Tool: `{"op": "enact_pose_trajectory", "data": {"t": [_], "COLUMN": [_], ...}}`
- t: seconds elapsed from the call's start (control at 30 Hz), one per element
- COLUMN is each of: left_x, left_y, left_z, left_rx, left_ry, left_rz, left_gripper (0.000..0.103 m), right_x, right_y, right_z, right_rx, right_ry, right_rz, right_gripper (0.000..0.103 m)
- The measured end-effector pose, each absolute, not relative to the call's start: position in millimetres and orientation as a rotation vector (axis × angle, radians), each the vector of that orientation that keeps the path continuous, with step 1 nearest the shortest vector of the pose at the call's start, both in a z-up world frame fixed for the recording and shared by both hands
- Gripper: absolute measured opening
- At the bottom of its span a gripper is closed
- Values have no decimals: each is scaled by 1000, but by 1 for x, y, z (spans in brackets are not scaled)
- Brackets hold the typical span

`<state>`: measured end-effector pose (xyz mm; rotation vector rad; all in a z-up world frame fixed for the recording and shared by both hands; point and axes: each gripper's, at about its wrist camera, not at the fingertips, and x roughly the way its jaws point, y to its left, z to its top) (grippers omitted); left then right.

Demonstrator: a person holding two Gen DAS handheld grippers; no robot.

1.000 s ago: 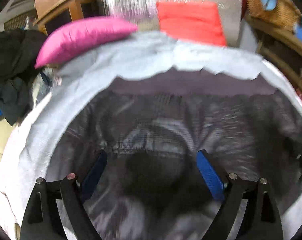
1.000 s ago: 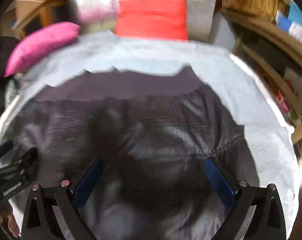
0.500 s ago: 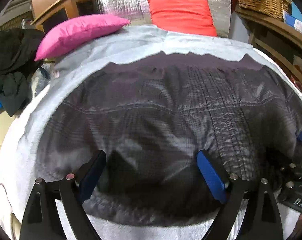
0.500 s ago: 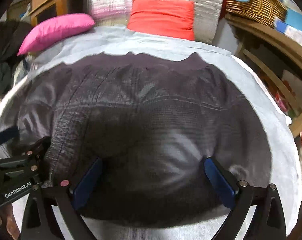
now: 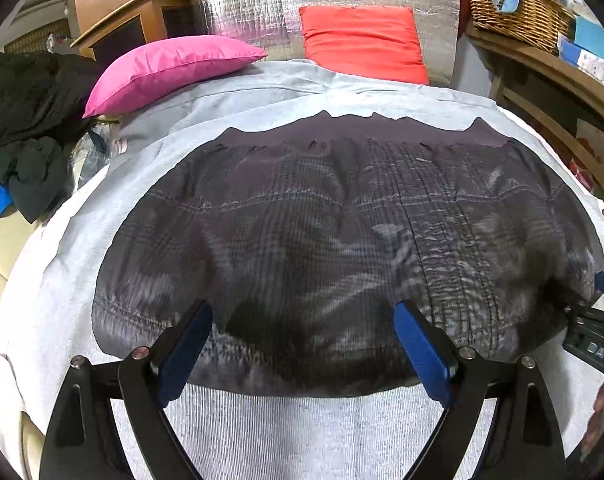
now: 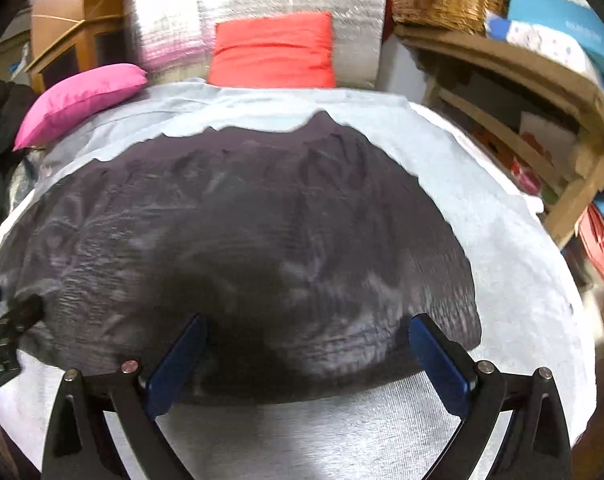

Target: Fold large clothes

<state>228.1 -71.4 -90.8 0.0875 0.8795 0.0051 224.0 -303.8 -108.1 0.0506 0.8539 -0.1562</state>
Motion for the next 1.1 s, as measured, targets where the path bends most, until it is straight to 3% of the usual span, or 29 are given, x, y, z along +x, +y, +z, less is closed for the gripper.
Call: {"op": "enact_pose_trajectory", "data": {"t": [0.4, 0.47, 1.1], "left_x": [187, 180, 140], "left_y": [-61, -57, -40], "left_z": [-56, -50, -24], "left_rx": [50, 47, 15], "left_ry": [792, 786, 748], "left_rz": [-38, -42, -30], "left_gripper": [93, 97, 100], "right_x": [180, 166, 122], "right_y": [-286, -277, -236], "right_z": [-70, -65, -48], "right_rx": [108, 112, 45], "right_ry": [769, 769, 777], "right_rz": [-56, -34, -12], "right_gripper": [103, 103, 103]}}
